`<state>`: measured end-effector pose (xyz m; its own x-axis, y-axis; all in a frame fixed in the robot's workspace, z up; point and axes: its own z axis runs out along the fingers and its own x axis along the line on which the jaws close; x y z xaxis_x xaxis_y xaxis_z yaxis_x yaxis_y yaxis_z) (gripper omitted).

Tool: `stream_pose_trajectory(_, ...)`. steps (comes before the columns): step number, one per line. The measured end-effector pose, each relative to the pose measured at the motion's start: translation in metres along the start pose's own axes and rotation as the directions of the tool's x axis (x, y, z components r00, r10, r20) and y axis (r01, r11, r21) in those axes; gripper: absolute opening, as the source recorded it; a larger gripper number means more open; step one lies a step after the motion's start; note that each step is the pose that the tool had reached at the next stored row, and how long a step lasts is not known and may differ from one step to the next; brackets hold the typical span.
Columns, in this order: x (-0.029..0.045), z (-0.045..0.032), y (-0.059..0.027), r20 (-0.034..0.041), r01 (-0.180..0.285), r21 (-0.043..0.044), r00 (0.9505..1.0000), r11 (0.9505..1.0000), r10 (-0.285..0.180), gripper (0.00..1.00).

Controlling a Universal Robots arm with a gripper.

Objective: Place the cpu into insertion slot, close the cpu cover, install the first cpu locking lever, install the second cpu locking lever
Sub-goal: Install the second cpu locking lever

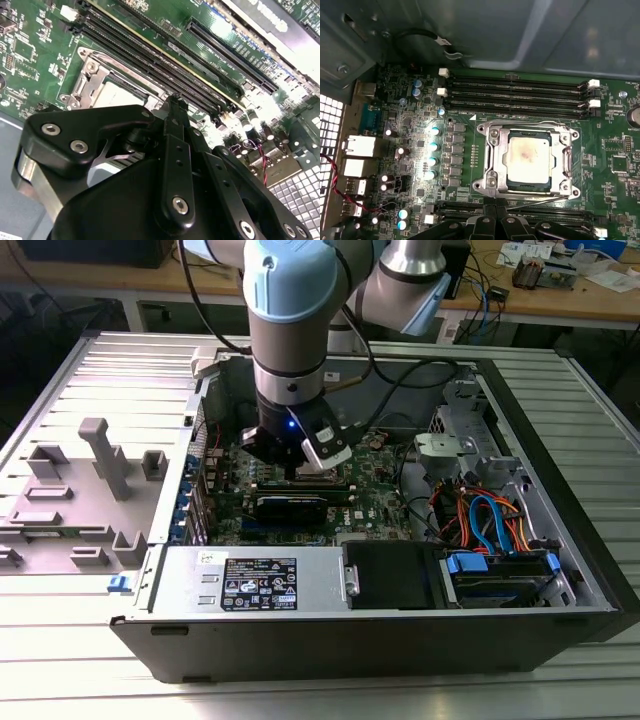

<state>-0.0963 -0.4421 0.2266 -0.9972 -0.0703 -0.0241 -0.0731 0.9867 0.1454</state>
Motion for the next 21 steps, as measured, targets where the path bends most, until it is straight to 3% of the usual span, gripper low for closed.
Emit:
stream_pose_trajectory(5,0.0026,0.0053,-0.0007,-0.0007,0.004,-0.0006,1.0000,1.0000,-0.004,0.11)
stream_pose_trajectory(14,0.0060,0.0116,-0.0014,-0.0001,0.005,-0.0121,1.0000,0.9999,-0.005,0.11)
stream_pose_trajectory(21,0.0060,0.0153,-0.0019,0.0013,0.005,-0.0281,1.0000,0.9996,-0.005,0.11)
